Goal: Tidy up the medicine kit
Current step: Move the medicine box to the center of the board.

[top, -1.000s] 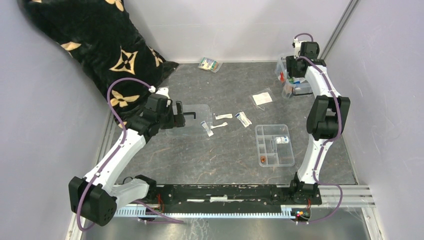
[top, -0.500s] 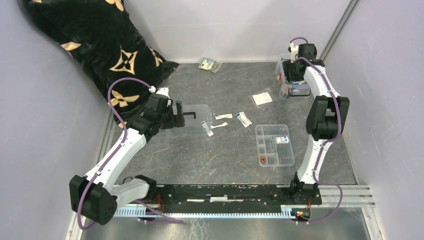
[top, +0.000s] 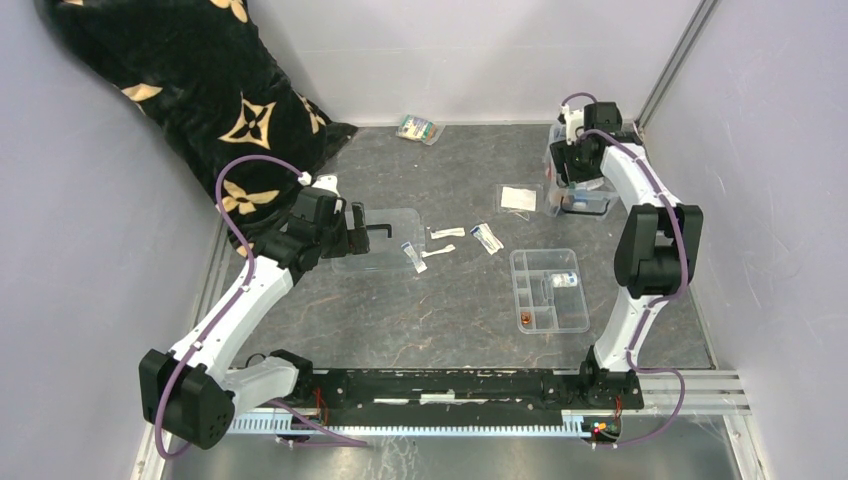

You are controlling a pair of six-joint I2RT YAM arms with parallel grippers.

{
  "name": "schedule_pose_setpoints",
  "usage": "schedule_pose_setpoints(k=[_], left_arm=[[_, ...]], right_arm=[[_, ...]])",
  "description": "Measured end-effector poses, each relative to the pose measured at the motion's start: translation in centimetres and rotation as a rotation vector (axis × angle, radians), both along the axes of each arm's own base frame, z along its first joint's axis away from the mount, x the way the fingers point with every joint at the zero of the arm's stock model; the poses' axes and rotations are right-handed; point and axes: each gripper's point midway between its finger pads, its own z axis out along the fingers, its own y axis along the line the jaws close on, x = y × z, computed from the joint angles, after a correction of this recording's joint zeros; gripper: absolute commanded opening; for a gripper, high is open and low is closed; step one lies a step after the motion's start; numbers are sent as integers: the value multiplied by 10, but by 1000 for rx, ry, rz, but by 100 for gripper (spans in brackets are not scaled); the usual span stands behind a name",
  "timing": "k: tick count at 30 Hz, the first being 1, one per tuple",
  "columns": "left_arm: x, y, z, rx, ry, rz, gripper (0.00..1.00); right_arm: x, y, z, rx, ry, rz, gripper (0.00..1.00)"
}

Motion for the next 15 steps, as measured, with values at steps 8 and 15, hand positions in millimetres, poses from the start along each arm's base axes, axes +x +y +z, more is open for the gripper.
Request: schedule_pose_setpoints(k=[8,15], left_arm=[[0,0,-1,1,3,-1,99],[0,-1,-4,2,14,-3,99]], right_arm=[[-31,52,-1,43,25,145,70],[-66,104,-7,46,62,298,70]])
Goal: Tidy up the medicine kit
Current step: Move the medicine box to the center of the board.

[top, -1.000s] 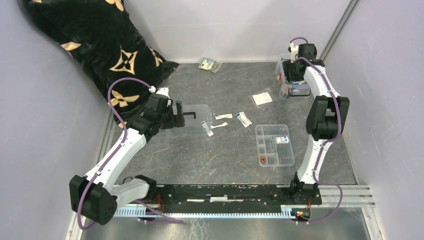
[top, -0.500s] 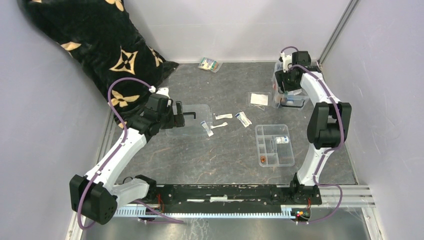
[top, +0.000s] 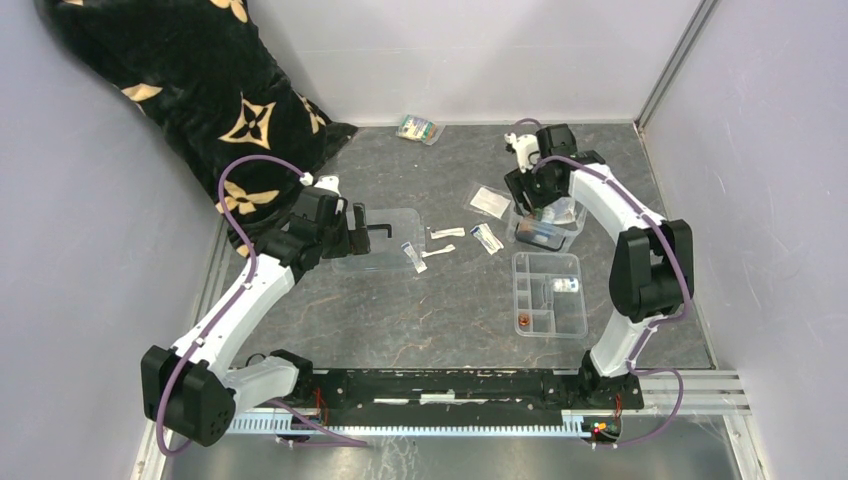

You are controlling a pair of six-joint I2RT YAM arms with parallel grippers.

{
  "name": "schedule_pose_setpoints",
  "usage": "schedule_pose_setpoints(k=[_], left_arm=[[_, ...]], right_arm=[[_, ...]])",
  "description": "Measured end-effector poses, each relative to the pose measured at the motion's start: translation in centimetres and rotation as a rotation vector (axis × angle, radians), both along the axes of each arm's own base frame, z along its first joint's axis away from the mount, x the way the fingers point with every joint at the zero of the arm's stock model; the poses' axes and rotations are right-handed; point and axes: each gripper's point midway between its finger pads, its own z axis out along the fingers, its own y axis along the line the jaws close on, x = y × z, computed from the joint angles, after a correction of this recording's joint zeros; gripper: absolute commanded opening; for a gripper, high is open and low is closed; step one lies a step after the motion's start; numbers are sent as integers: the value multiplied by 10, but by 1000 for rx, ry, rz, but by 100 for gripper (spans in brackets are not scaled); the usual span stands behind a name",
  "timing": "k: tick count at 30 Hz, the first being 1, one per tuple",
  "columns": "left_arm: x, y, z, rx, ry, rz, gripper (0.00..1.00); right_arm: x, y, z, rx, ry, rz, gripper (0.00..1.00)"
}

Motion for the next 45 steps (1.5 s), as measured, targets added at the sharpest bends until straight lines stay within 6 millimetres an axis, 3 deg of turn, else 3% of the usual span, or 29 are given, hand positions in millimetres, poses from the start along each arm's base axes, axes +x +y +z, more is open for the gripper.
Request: schedule_pose_setpoints(k=[4,10,14,20,23,25,29,35,38,45], left_arm=[[0,0,-1,0,2,0,99],[0,0,-1,2,3,-1,99],[0,0,-1,3,3,-2,99],[0,0,-1,3,2,-2,99],[0,0,-1,3,2,-2,99],[0,0,-1,3,2,-2,99],[0,0,-1,4,2,-2,99],[0,0,-1,4,2,-2,99],[0,0,-1,4,2,-2,99],[0,0,-1,4,2,-2,99]], right_arm=[[-7,3,-4,-23,11,15,71],[-10,-31,-4,-154,-6,-87,71],[-7,-50,9,-188,-59,-174,71],[11,-45,78,-14,-293,-335,74],[21,-25,107,158,-362,-396,76],[29,-10,114,271,-371,-428,76],[38,18,100,384,-304,-482,76],[54,46,64,342,-218,-508,69],[57,50,55,301,-201,-508,66],[61,41,40,158,-174,-498,60]])
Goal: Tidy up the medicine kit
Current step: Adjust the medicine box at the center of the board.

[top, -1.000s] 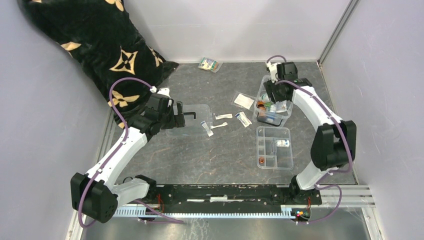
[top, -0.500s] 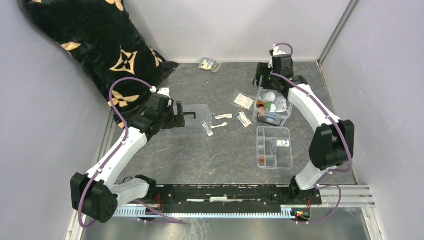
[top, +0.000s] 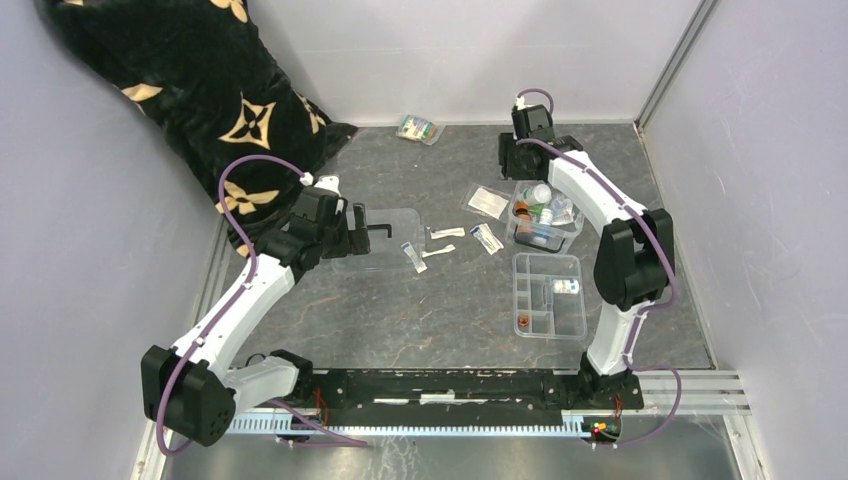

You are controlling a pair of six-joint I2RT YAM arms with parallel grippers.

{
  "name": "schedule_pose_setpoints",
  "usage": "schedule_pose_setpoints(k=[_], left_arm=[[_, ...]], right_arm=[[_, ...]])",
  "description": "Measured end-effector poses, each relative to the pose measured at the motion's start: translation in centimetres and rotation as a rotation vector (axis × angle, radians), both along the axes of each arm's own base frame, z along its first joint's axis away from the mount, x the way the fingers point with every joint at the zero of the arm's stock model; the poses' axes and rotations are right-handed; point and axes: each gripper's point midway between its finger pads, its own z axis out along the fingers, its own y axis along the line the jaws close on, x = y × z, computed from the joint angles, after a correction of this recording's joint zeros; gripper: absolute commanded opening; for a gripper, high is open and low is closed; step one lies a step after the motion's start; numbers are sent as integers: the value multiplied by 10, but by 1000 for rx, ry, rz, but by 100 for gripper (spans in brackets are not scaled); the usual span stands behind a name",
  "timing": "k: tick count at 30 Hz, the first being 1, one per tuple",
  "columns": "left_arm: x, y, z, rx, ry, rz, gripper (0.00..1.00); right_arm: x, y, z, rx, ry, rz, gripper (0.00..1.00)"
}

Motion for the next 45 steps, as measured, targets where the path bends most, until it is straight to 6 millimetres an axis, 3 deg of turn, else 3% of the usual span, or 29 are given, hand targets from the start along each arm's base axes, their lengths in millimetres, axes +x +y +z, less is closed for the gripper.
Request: schedule_pose_setpoints(k=[7,18,23,35,38,41,45], left_arm=[[0,0,0,-1,0,0,99],[0,0,-1,1,4,0,98],[0,0,-4,5,13,-1,98],[0,0,-4,5,14,0,99],[0,0,-4,5,14,0,98],[0,0,-4,5,14,0,98],[0,0,-4,5,13,0,98]], right_arm=[[-6,-6,-20,-65,71,29,49],[-9,-13,-22,-134,84,91,21],[-9,-17,-23,-180,84,134,17],[-12,-32,-15,-254,73,159,46],[-13,-32,7,-243,25,162,52],[-15,-22,47,-185,-81,195,63],[-19,13,92,-86,-216,309,69]])
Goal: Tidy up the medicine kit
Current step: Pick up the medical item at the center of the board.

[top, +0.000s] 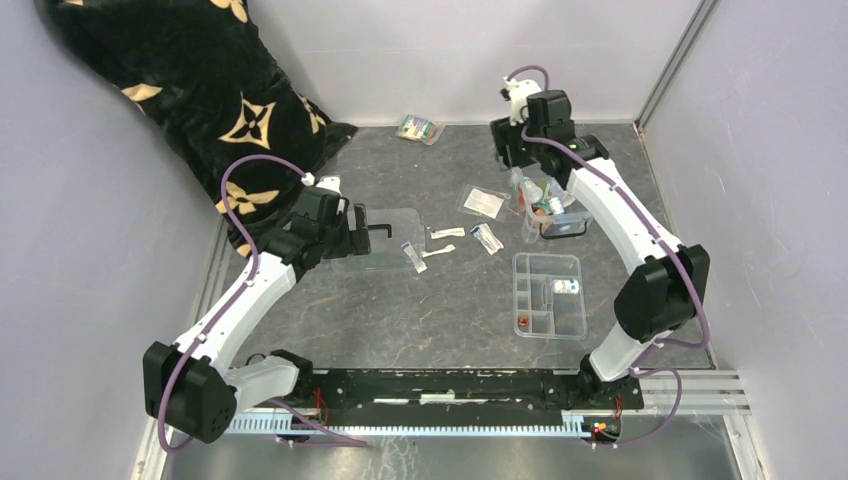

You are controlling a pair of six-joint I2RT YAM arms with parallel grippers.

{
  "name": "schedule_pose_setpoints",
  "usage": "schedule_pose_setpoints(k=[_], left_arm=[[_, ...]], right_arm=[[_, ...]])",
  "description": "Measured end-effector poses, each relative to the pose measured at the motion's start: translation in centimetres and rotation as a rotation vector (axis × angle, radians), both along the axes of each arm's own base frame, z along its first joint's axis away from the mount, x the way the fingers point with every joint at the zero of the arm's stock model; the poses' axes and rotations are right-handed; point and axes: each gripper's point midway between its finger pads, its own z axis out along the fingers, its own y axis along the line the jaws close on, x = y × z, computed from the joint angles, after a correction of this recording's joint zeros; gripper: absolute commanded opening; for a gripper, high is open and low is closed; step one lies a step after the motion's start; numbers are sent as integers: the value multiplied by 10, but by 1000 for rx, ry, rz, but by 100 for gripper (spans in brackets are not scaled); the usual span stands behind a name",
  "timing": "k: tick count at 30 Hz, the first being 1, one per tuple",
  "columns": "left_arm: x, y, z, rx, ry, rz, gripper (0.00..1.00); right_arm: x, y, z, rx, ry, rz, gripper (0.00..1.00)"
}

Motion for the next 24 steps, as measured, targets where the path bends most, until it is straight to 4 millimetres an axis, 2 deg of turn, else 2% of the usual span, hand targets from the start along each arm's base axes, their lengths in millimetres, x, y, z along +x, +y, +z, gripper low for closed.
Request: schedule_pose_setpoints(k=[1,3,6,8,12,14,24], left_arm=[[0,0,0,0,0,0,98],[0,0,0,0,0,0,98],[0,0,0,0,0,0,98],[0,0,0,0,0,0,98],[0,0,0,0,0,0,98],[0,0,0,0,0,0,98],[0,1,0,2,-1,2,98]], right_arm=[[-2,14,5,13,-13,50,70],[-4,38,0,11,-5,133,72],[-3,67,-29,-22,50,224,74],[-1,81,-58,-53,106,260,75],[6,87,-107,-94,205,265,75],[9,87,-124,-103,238,259,75],[13,84,-177,-141,328,183,71]])
